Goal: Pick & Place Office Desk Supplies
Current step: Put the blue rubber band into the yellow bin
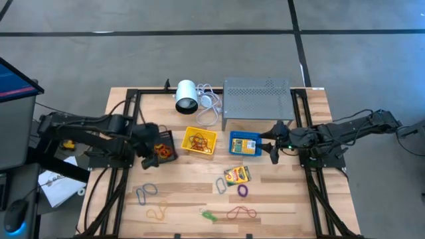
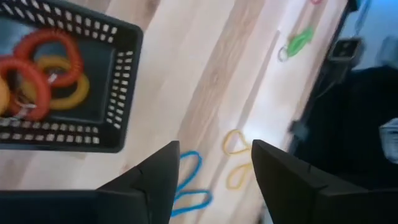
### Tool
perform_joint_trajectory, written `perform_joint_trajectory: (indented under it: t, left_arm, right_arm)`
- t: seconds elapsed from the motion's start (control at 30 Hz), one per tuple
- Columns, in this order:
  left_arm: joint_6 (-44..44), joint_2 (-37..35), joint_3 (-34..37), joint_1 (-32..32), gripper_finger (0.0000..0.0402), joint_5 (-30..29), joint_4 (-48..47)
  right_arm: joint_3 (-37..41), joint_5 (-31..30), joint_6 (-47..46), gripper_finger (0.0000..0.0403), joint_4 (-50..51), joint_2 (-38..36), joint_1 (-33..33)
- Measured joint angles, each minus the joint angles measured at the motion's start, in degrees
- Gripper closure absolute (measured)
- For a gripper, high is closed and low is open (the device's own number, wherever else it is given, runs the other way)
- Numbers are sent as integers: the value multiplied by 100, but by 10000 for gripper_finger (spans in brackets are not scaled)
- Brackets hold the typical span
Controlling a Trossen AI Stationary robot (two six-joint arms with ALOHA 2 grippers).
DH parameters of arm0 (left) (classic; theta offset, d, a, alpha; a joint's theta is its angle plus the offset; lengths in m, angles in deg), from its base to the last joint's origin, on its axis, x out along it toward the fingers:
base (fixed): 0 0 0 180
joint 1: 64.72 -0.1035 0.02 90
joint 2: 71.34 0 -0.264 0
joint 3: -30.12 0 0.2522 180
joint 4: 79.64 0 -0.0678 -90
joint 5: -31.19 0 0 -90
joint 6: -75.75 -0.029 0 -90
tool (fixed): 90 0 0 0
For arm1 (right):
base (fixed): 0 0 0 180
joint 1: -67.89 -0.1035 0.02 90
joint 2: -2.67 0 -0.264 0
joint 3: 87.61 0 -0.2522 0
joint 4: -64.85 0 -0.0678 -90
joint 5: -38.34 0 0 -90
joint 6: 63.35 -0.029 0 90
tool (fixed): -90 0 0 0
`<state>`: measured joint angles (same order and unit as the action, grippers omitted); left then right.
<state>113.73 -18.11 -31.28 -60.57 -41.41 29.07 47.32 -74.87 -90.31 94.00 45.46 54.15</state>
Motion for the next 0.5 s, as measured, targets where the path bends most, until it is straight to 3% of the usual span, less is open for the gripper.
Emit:
perform_joint_trajectory:
  t: [0.2,0.5]
  left_arm:
    - [-3,272,0,1265,227,-959,210]
    - [-367,1225,2,2793,257,-1470,490]
  right_arm:
    - [0,-2,-2,186,-103,0,0]
    - [0,-63,-170,186,-131,0,0]
